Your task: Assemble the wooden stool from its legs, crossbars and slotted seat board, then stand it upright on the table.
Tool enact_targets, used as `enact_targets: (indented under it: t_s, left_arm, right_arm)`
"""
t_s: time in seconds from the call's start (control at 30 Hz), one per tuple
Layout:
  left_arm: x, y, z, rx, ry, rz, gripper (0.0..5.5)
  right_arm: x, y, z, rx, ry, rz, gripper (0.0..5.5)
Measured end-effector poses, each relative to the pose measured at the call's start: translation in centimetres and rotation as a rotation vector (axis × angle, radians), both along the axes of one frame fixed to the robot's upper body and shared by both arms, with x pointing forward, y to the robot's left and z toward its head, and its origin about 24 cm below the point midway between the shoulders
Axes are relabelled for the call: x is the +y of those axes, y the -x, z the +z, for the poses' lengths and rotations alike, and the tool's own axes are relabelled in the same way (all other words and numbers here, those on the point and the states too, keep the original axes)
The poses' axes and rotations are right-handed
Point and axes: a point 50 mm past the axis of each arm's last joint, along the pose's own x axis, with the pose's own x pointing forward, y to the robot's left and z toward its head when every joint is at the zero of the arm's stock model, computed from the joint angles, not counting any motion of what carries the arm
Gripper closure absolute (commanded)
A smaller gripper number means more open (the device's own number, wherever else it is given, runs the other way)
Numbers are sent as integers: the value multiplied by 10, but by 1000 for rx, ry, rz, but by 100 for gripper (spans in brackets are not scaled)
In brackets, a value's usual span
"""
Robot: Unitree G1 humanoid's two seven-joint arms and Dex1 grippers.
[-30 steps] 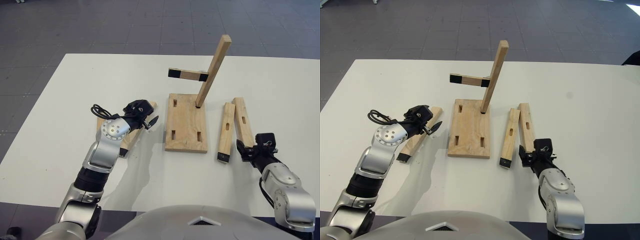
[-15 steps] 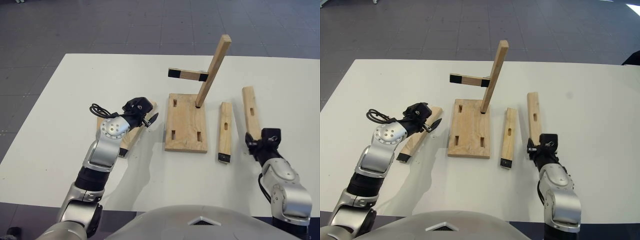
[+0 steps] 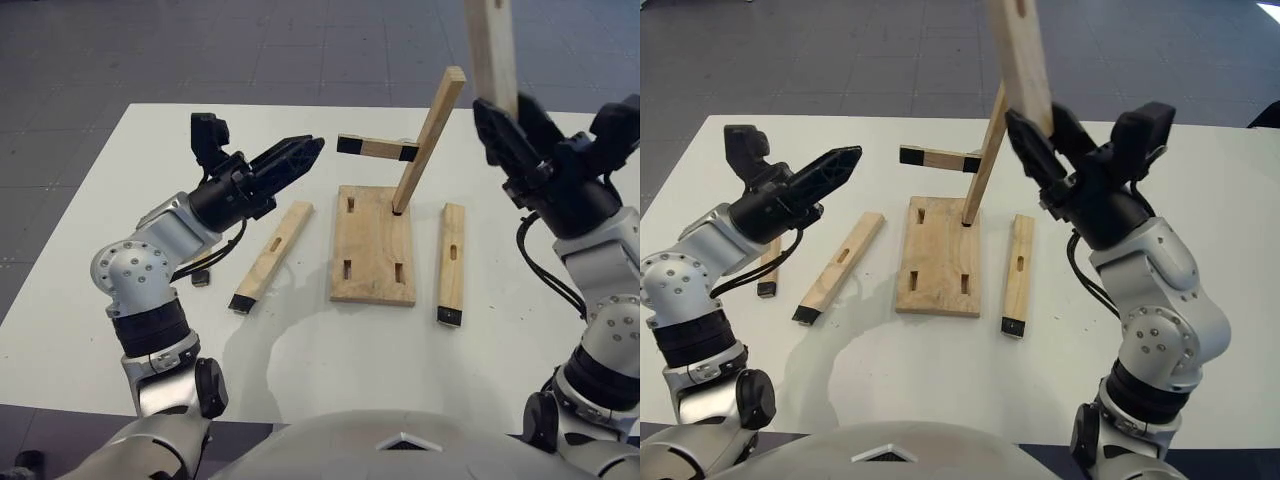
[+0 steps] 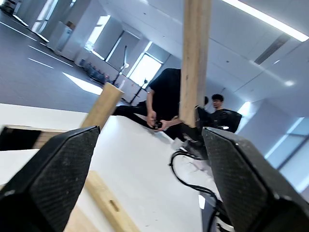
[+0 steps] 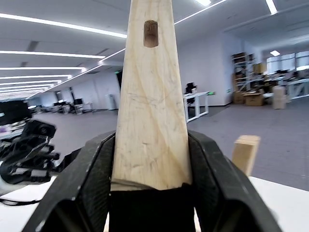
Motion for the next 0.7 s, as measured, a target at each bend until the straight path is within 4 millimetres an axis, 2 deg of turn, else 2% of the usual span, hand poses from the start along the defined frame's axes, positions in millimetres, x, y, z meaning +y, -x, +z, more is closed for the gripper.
enact_targets:
  t_s: [0.07,0.2,0.27,0.5,0.6,0.7]
  left_arm:
    - [-8,1,2,23,36,-25,156]
    - [-19,6,7,25,66,-75,156]
    - [-22,8,10,21,81,-98,156]
    - [-28,13,25,7,157,-176,42]
    - [-28,16,28,4,171,-204,40]
    - [-27,18,28,-2,159,-227,82]
  right_arm:
    - [12,2,0,30,-18,172,345]
    - [24,7,-5,92,-50,380,345]
    - [27,7,-9,119,-34,423,345]
    - [39,12,-16,148,-13,509,345]
    - [41,15,-14,148,-40,547,345]
    - [42,17,-13,163,-85,591,345]
